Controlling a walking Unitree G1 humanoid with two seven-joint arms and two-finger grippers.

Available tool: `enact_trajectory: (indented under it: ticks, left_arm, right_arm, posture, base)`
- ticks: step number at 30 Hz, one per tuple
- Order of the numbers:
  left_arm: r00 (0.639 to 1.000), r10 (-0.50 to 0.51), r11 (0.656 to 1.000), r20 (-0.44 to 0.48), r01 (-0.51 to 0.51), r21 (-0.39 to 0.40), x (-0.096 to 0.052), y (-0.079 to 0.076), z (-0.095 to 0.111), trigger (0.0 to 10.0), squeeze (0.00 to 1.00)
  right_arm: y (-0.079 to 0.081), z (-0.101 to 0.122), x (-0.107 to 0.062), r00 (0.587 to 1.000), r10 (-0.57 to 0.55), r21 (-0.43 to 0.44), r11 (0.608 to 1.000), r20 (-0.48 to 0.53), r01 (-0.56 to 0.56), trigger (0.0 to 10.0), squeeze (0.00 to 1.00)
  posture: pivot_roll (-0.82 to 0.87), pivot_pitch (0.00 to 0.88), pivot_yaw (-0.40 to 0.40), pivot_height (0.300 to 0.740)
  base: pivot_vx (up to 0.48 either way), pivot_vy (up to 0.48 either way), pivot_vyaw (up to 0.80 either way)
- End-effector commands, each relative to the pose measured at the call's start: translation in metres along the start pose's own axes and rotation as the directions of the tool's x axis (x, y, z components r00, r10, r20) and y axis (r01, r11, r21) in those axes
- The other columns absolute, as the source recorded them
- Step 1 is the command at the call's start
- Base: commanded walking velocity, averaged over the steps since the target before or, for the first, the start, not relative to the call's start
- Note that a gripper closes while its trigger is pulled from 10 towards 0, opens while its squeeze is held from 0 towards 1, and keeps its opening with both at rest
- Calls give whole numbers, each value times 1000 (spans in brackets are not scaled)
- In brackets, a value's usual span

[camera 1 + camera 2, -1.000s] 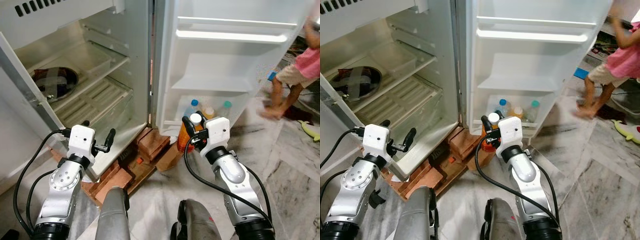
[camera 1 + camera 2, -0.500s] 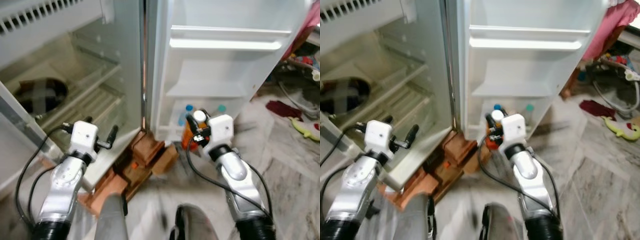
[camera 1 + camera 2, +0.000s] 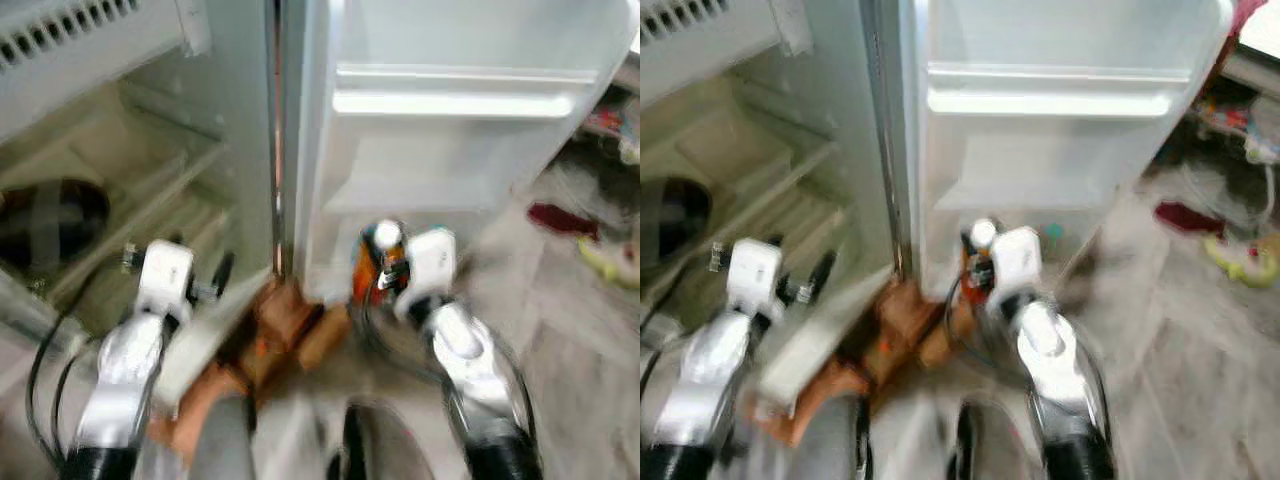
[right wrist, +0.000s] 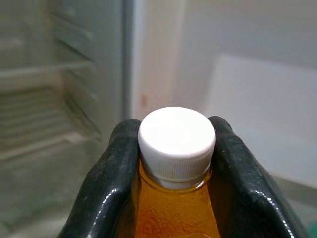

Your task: Restocking fridge

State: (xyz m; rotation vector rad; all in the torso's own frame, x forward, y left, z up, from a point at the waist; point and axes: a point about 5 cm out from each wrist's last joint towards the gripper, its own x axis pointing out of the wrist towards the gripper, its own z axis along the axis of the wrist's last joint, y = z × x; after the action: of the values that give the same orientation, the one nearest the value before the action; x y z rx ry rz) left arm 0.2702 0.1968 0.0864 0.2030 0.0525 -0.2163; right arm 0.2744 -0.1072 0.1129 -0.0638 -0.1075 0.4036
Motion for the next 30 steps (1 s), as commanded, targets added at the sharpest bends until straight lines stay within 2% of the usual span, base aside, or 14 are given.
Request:
enact_trajectory:
  ticks: [1,5,7,12,16,27,30]
  left_arm:
    - [1000,-15,1000,0,15,-1,0,-5,0,10000,0]
    - [1000,-14,1000,0,14,1,1,-6,0,10000,0]
    - [1000,-14,1000,0,14,2,1,-6,0,10000,0]
    - [1000,-13,1000,-2,13,0,1,-6,0,10000,0]
    - [1000,-5,1000,-7,5,-11,2,-6,-1,10000,0]
    - [1000,4,1000,-16,-4,-9,0,-6,-2,10000,0]
    - [1000,8,1000,-20,-8,-6,-1,-4,-3,10000,0]
  right_arm:
    - [-12,5,-3,999,-31,-31,999,20,32,10000,0]
    - [-12,5,-3,999,-30,-30,999,21,30,10000,0]
    - [-10,6,-3,1000,-6,-67,998,22,8,10000,0]
    - [-10,6,-3,1000,-11,-49,999,26,12,10000,0]
    - [-10,5,-4,1000,-15,-46,999,23,16,10000,0]
    - [-10,4,-2,1000,-18,-32,999,21,19,10000,0]
    - [-12,2,-1,999,-32,-36,999,13,32,10000,0]
  posture:
    - [-8,126,-50,656]
    - [-7,126,-50,656]
    - [-7,126,-50,656]
    - [-10,127,-51,656]
    - [-10,127,-52,656]
    - [1,128,-53,656]
    - [2,128,-52,636]
  base:
    - [326,0,0]
    - [319,0,0]
    - [315,0,0]
    - [287,0,651]
    - [0,0,680]
    - [0,0,0]
    - [0,0,0]
